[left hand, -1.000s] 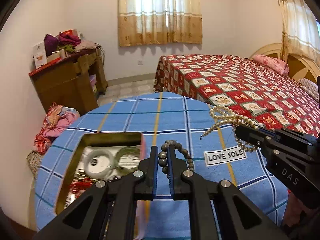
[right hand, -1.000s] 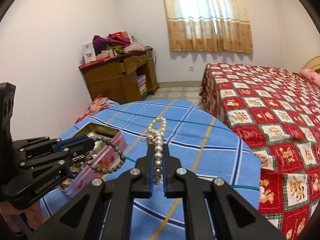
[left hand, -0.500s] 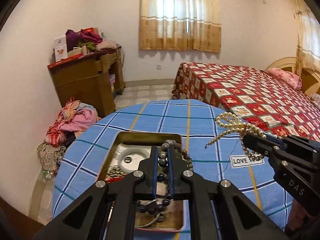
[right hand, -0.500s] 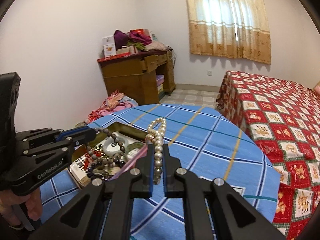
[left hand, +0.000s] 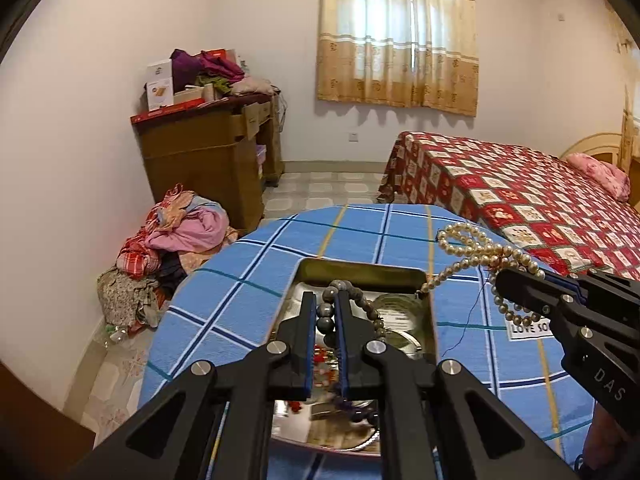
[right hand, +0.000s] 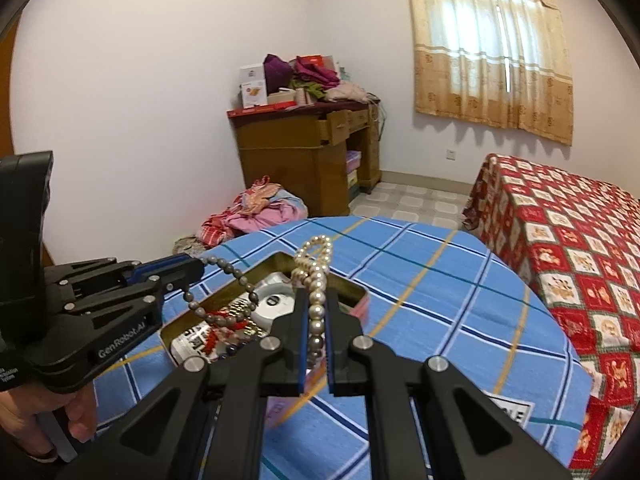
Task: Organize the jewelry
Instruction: 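Carry the pearls and grey bracelet over the tin and lower them, then open both tools to release the items into the tin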
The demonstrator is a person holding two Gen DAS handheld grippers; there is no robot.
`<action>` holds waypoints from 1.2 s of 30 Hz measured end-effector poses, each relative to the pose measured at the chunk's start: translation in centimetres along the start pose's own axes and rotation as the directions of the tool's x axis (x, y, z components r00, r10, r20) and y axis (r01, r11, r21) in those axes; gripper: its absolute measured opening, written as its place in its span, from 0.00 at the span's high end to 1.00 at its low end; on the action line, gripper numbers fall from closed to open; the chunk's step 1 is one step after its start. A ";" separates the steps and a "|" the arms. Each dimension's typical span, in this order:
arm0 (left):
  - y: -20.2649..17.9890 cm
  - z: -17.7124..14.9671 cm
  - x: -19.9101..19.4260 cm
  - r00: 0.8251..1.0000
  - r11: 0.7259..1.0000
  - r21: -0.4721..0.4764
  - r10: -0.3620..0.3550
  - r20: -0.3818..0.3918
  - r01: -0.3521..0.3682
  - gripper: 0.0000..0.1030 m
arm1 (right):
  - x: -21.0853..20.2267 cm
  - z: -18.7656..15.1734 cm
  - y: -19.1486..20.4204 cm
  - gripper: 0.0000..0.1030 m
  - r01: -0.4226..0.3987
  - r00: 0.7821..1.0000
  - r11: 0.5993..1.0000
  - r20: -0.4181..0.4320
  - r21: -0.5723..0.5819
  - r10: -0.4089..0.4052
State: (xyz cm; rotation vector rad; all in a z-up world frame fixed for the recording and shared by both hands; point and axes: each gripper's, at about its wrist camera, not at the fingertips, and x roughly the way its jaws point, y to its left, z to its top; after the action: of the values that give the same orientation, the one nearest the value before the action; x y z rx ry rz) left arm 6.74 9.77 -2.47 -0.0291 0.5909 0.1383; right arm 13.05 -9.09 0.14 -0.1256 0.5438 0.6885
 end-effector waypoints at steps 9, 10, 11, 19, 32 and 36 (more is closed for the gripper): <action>1.7 -0.6 1.2 0.999 0.999 -0.021 0.034 -0.029 -0.035 0.92 | 1.9 -0.1 1.9 0.92 -0.032 0.999 0.999 -0.022 -0.043 0.031; 1.8 -0.7 1.3 0.999 0.999 -0.020 0.034 -0.032 -0.035 0.92 | 2.1 -0.2 2.0 0.92 -0.032 0.999 0.998 -0.025 -0.046 0.031; 1.8 -0.8 1.4 0.999 0.999 -0.018 0.035 -0.036 -0.036 0.92 | 2.4 -0.3 2.2 0.92 -0.034 0.999 0.998 -0.031 -0.048 0.032; 1.9 -1.4 2.7 0.997 0.999 -0.021 0.036 -0.069 -0.037 0.92 | 4.0 -1.2 2.3 0.92 -0.026 0.997 0.999 -0.068 -0.048 0.023; 1.7 -2.1 3.7 0.994 0.999 -0.015 0.033 -0.100 -0.035 0.92 | 5.2 -1.9 2.1 0.92 -0.016 0.995 0.999 -0.099 -0.039 0.013; 1.6 -2.2 4.0 0.994 0.999 -0.011 0.031 -0.109 -0.033 0.92 | 5.7 -2.2 2.0 0.92 -0.014 0.993 0.999 -0.115 -0.041 0.009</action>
State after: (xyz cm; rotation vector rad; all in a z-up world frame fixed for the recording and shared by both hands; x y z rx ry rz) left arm 8.62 11.65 -6.55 -0.0400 0.6998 0.1724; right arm 14.44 -4.93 -4.54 -0.2022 0.6411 0.7071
